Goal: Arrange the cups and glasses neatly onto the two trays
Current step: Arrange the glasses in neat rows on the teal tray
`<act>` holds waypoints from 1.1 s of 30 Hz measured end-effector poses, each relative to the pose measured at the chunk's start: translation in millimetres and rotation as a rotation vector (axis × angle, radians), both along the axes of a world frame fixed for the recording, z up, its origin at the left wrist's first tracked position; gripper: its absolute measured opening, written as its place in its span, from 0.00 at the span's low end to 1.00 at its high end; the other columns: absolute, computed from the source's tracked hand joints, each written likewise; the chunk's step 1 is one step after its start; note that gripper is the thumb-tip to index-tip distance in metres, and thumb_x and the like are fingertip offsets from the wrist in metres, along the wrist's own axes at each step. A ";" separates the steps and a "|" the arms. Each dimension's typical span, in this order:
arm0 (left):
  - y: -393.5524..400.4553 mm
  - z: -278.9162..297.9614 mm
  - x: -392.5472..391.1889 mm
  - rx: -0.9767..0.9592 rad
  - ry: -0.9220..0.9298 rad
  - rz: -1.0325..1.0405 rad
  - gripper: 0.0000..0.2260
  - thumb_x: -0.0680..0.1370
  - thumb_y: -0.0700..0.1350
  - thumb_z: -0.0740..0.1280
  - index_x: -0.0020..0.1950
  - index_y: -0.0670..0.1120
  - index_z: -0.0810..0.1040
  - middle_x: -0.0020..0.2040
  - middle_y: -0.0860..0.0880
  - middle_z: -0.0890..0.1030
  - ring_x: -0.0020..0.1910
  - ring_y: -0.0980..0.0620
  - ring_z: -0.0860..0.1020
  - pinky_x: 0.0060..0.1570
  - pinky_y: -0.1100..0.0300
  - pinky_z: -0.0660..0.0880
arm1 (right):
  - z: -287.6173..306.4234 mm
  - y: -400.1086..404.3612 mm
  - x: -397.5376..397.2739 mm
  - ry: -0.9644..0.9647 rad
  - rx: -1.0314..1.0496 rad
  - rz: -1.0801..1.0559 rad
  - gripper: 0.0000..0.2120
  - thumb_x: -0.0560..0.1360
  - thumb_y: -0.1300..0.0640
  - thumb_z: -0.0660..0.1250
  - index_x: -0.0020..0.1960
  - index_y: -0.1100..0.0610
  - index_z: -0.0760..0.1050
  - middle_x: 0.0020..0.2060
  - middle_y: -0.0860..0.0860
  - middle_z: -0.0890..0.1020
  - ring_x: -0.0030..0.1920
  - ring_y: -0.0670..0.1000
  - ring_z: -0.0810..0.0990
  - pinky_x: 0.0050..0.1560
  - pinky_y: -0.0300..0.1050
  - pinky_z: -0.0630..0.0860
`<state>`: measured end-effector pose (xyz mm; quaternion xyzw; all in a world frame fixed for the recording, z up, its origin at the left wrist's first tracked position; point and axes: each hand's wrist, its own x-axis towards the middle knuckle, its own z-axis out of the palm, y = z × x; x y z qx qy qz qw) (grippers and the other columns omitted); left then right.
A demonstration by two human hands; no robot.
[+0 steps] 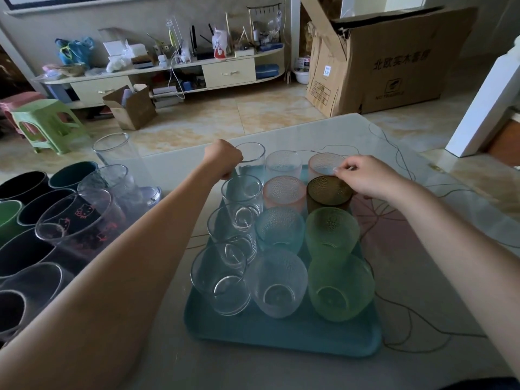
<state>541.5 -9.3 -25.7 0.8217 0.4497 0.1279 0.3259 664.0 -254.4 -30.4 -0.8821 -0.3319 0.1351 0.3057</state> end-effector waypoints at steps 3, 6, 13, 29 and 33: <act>0.6 -1.2 0.9 -0.001 -0.006 0.001 0.10 0.75 0.42 0.64 0.34 0.46 0.70 0.33 0.48 0.73 0.29 0.51 0.73 0.31 0.62 0.75 | -0.7 0.0 0.8 0.001 0.002 -0.002 0.08 0.78 0.50 0.61 0.48 0.53 0.76 0.46 0.51 0.76 0.45 0.53 0.72 0.43 0.41 0.66; 0.0 -1.3 1.9 0.004 -0.009 -0.005 0.10 0.76 0.42 0.63 0.34 0.46 0.70 0.33 0.48 0.73 0.29 0.51 0.73 0.33 0.61 0.76 | -1.5 0.3 1.6 0.008 0.008 -0.007 0.07 0.77 0.50 0.61 0.48 0.51 0.76 0.46 0.50 0.76 0.46 0.53 0.73 0.45 0.42 0.66; -3.5 -2.1 3.4 0.008 -0.024 -0.016 0.10 0.76 0.41 0.63 0.34 0.46 0.70 0.33 0.48 0.73 0.30 0.51 0.73 0.34 0.61 0.76 | -1.2 -0.1 0.7 0.010 0.016 0.006 0.08 0.78 0.50 0.61 0.50 0.52 0.76 0.46 0.50 0.76 0.45 0.53 0.72 0.36 0.39 0.65; -12.6 -3.7 -9.1 0.019 -0.118 0.000 0.05 0.73 0.40 0.60 0.38 0.43 0.73 0.28 0.46 0.71 0.26 0.49 0.68 0.36 0.59 0.74 | -0.1 -11.9 -6.8 0.050 0.041 0.026 0.14 0.78 0.51 0.60 0.62 0.52 0.75 0.63 0.52 0.76 0.62 0.53 0.74 0.59 0.48 0.71; -17.2 -1.2 -15.8 -0.044 -0.144 -0.019 0.12 0.77 0.50 0.60 0.42 0.42 0.76 0.28 0.47 0.74 0.26 0.50 0.71 0.35 0.61 0.74 | -1.9 -14.0 -8.3 -0.057 0.081 0.012 0.13 0.78 0.54 0.61 0.62 0.52 0.74 0.57 0.54 0.78 0.52 0.52 0.77 0.51 0.44 0.72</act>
